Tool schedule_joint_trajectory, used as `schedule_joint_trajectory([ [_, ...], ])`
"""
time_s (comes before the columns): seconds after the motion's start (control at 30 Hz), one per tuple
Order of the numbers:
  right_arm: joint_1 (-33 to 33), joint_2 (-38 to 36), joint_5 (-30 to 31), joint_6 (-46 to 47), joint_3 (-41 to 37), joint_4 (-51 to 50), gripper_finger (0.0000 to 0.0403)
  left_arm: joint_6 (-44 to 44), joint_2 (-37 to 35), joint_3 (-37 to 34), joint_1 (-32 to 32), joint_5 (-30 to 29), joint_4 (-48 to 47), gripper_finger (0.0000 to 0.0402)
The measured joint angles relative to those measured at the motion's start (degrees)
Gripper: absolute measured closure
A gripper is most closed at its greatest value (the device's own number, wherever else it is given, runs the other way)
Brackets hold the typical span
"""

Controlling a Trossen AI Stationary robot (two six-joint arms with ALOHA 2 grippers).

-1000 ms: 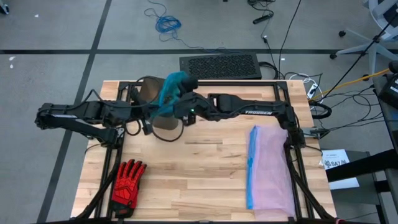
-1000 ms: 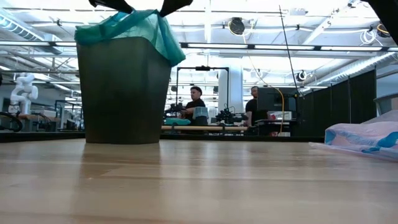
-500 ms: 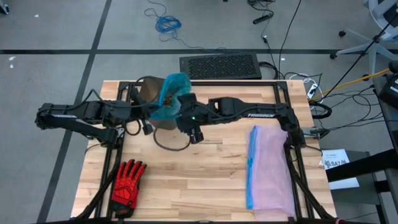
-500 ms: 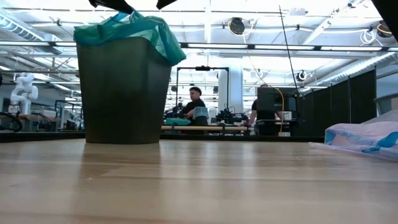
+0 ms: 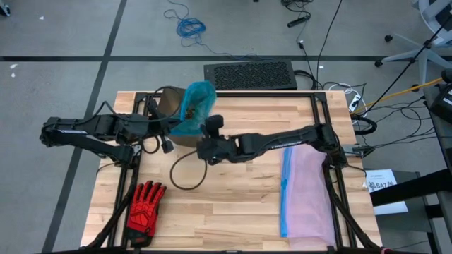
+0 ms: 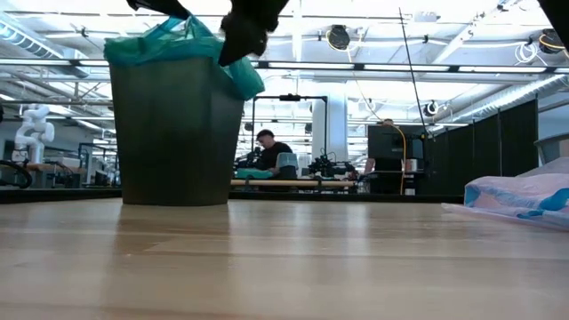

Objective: Place trash/remove bag and relplace
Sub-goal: Remove the trash bag from the trash bin

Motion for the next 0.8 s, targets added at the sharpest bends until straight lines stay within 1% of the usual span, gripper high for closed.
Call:
schedule_joint_trajectory([
  [0.07,0.0,0.0,7.6,-2.1,-4.1,8.7,0.0237,0.0,0.0,0.0,0.0,0.0,0.0,0.0402],
  [0.13,-0.2,0.0,13.0,-6.9,-7.8,17.9,0.0254,0.0,0.0,0.0,0.0,0.0,0.0,0.0402],
  [0.23,-0.5,0.1,16.5,-16.4,-10.7,27.6,0.0302,0.0,0.0,0.0,0.0,0.0,0.0,0.0402],
  [0.33,-0.4,0.0,18.7,-26.2,-10.8,32.7,0.0379,0.0,0.0,0.0,0.0,0.0,0.0,0.0402],
  [0.37,-0.3,0.0,18.8,-29.5,-10.5,33.8,0.0389,0.0,0.0,0.0,0.0,0.0,0.0,0.0402],
  [0.4,-0.2,-0.2,18.8,-31.7,-10.0,34.7,0.0392,0.0,0.0,0.0,0.0,0.0,0.0,0.0402],
  [0.53,-0.3,-1.8,17.8,-37.6,-6.0,34.8,0.0401,0.0,0.0,0.0,0.0,0.0,0.0,0.0402],
  [0.63,-1.1,-3.7,15.1,-40.5,-2.9,32.7,0.0402,-0.4,0.0,0.0,-0.5,0.0,0.0,0.0402],
  [0.73,-2.4,-5.6,12.4,-40.7,2.0,26.7,0.0403,-0.5,0.0,0.0,-1.2,0.0,0.1,0.0402],
  [0.8,-3.6,-6.6,9.3,-37.1,6.9,19.0,0.0403,-0.6,0.0,0.0,-1.6,0.0,0.3,0.0402],
])
